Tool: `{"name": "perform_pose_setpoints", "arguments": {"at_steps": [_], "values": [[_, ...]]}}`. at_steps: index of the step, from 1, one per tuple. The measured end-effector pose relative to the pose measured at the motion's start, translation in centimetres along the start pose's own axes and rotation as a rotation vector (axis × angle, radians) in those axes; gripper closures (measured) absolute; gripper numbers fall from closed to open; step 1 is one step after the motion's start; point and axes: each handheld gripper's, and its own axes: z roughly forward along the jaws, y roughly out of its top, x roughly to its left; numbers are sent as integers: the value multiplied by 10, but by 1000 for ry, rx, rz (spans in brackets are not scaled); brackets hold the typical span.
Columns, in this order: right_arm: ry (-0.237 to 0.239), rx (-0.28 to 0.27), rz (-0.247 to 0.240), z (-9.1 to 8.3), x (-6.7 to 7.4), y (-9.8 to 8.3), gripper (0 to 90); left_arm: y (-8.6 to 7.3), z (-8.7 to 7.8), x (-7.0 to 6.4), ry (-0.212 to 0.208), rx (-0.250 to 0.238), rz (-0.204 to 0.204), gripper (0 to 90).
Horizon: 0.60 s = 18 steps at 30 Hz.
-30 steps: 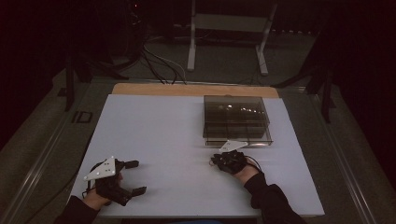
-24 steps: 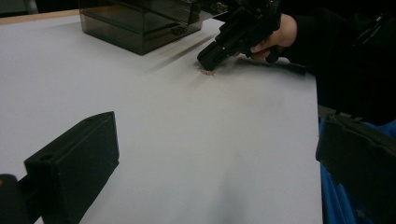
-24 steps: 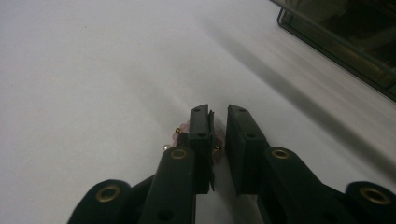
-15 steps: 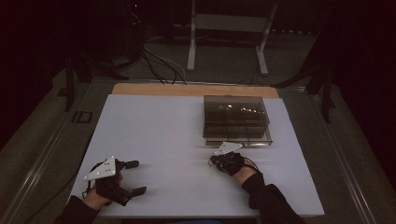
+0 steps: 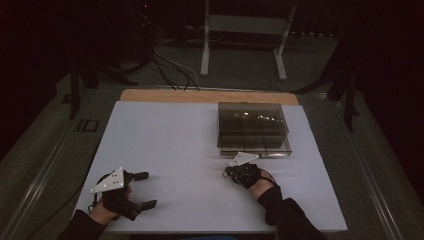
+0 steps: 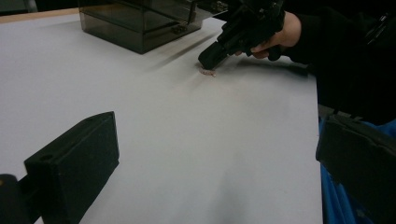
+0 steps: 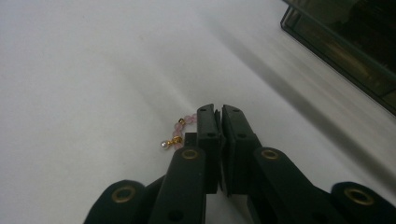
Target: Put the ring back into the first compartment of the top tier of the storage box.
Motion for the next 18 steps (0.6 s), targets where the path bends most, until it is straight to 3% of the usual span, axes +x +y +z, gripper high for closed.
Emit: {"name": "perform_pose_setpoints", "arguments": {"at_steps": [18], "values": [[36, -27, -8, -17, 1, 6, 865, 0, 0, 0, 3, 2, 0, 10]]}}
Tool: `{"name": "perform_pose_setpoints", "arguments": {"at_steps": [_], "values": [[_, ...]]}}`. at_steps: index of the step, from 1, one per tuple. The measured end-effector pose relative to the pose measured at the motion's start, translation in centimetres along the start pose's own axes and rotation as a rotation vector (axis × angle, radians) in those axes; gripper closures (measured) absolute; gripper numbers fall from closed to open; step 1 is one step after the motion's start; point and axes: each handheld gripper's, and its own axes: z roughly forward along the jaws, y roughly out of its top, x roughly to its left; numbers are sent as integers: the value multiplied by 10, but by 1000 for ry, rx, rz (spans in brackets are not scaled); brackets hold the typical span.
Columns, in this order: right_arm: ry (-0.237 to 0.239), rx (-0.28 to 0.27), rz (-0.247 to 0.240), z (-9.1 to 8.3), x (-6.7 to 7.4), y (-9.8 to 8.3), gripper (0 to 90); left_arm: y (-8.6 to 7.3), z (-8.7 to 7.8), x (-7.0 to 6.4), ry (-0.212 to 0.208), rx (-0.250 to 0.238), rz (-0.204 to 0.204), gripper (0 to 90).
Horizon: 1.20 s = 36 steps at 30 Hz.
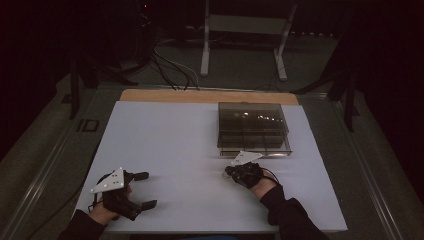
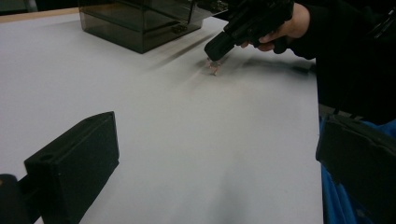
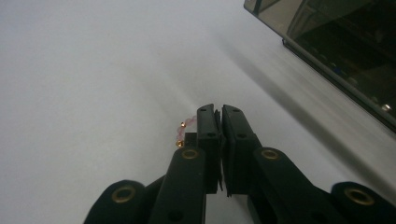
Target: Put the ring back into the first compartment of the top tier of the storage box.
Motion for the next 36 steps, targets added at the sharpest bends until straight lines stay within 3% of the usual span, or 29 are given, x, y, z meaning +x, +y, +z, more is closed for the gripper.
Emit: {"name": "perform_pose_setpoints", "arguments": {"at_steps": [36], "values": [[48, -34, -29, -35, 10, 20, 865, 0, 1, 0, 0, 3, 3, 10]]}}
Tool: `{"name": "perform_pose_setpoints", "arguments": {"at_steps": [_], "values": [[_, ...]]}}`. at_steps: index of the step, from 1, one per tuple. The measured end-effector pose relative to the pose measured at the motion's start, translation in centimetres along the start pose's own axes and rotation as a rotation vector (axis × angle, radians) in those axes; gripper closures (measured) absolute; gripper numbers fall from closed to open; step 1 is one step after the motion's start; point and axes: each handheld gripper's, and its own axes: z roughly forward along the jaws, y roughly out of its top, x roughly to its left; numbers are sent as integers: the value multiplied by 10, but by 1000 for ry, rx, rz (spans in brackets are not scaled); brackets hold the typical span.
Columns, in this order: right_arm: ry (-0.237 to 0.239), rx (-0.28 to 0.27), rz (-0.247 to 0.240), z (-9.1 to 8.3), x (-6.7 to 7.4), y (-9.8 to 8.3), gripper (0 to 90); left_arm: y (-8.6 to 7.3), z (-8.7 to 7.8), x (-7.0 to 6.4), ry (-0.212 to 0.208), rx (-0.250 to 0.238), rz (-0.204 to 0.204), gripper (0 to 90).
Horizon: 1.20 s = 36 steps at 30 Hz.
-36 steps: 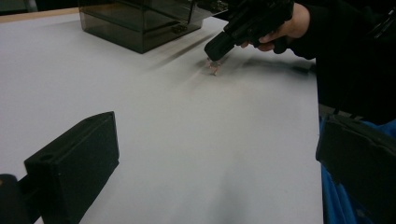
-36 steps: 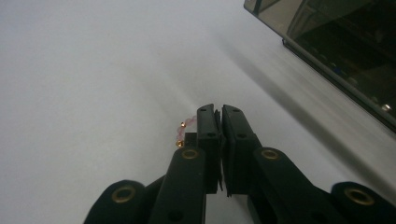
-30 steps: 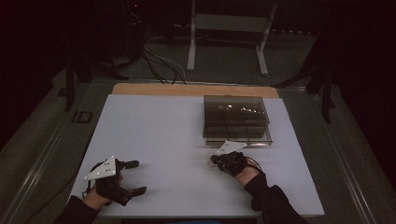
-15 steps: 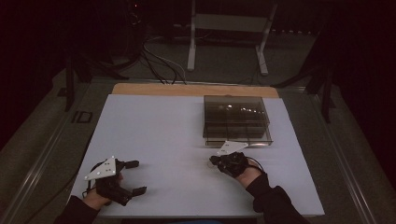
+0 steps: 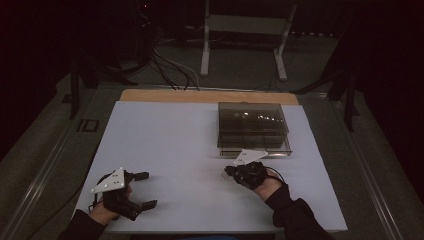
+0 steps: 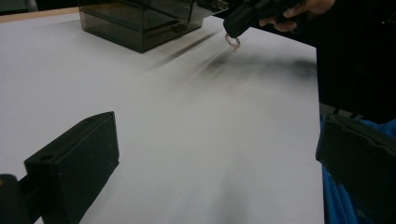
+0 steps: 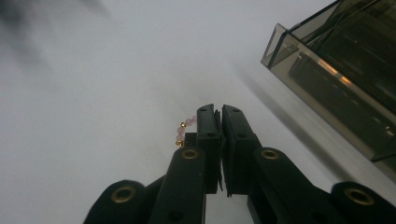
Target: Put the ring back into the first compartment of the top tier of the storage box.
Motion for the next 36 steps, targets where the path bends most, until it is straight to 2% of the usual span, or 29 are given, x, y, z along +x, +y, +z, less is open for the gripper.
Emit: {"name": "perform_pose_setpoints", "arguments": {"at_steps": [22, 36], "values": [[-2, -7, -14, -13, 2, 13, 865, 0, 0, 0, 2, 4, 4, 10], [-13, -31, -34, -23, 0, 29, 865, 0, 0, 0, 1, 2, 0, 10]]}}
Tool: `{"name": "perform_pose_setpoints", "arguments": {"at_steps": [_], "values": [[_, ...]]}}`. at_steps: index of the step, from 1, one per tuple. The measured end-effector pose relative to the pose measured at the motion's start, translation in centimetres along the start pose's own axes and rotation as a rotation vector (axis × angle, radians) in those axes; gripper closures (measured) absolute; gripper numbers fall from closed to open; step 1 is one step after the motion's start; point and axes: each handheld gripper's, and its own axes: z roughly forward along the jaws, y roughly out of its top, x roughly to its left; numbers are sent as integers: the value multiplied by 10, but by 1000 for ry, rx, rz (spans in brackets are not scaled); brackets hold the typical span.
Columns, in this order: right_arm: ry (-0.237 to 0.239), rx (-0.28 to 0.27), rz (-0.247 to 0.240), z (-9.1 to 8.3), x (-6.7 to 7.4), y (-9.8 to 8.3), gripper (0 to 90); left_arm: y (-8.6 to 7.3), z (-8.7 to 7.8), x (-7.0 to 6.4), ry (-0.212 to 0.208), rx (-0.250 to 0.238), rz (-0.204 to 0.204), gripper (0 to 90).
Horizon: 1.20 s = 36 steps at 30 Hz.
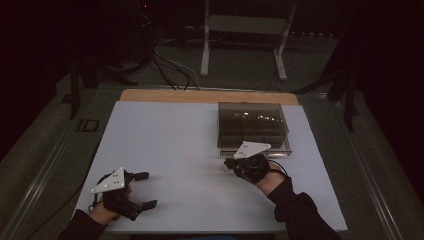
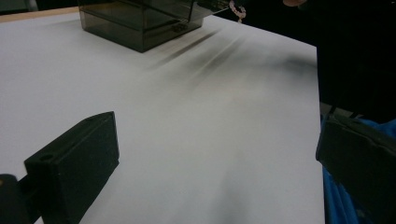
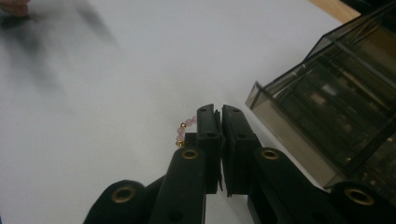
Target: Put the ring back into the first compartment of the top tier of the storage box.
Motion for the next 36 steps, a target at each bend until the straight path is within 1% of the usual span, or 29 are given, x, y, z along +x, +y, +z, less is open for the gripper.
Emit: {"name": "perform_pose_setpoints", "arguments": {"at_steps": [5, 9, 14, 20, 25, 36], "values": [[-6, -11, -8, -4, -1, 7, 865, 0, 0, 0, -9, 2, 2, 10], [-11, -20, -9, -6, -3, 12, 865, 0, 0, 0, -7, 2, 3, 10], [-19, -31, -9, -9, -8, 17, 865, 0, 0, 0, -8, -8, -3, 10], [-34, -37, -14, -11, -13, 24, 865, 0, 0, 0, -9, -7, -1, 10], [-37, -39, -11, -10, -16, 26, 864, 0, -1, 0, -9, -7, -3, 10], [-66, -33, 0, -5, -31, 37, 864, 0, 0, 0, -7, -5, 1, 10]]}}
